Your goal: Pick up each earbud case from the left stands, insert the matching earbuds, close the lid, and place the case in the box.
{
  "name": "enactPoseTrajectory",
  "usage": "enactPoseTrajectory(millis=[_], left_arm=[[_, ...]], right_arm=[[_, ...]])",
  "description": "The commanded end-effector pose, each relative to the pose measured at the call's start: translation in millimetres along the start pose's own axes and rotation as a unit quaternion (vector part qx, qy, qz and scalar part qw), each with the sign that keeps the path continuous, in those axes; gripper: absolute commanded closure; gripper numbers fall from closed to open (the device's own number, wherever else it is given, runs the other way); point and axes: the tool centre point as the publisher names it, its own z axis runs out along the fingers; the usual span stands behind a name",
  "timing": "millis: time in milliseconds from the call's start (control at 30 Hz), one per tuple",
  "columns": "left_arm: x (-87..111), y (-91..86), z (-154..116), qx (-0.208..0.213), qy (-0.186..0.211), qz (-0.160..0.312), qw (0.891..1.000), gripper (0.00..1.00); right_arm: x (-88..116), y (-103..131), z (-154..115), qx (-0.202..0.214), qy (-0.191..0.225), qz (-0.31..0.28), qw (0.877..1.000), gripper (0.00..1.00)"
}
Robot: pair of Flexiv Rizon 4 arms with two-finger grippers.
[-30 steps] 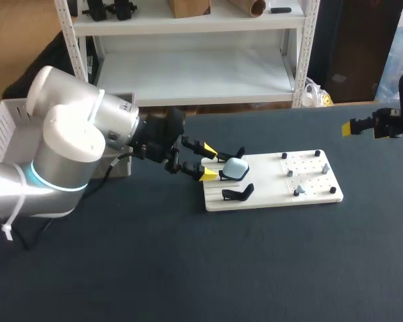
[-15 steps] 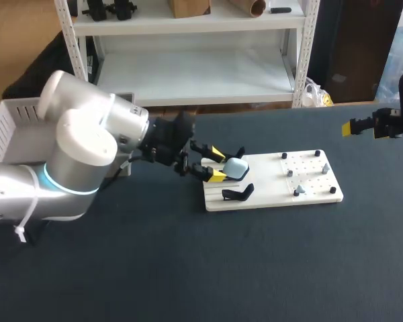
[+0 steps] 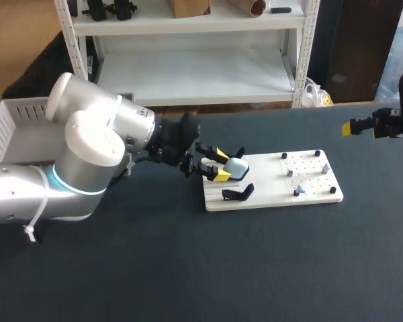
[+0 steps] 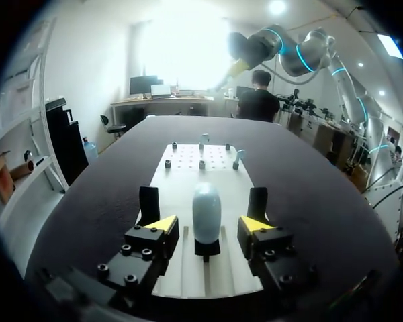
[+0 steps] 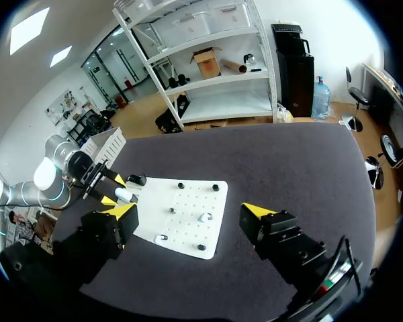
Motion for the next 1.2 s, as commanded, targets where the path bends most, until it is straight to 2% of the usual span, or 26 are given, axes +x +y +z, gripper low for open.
enactPoseTrajectory(millis=[33, 167, 600, 1200], left_arm=[[0.3, 2.5, 5, 0.003, 0.001, -0.001, 1.0, 0.44], [0.0, 2.9, 9, 0.005, 0.001, -0.002, 1.0, 0.42], [0.9, 8.7, 14, 0.001, 0.003, -0.009, 1.0, 0.5], [3.4, 5.9, 14, 0.002, 0.001, -0.009, 1.0, 0.51]], right_arm=[[0, 0, 0, 0.0, 0.0, 0.0, 1.0, 0.0], [0, 0, 0, 0.0, 0.0, 0.0, 1.0, 0.0], [0, 0, 0, 0.0, 0.0, 0.0, 1.0, 0.0], [0, 0, 0, 0.0, 0.0, 0.0, 1.0, 0.0]])
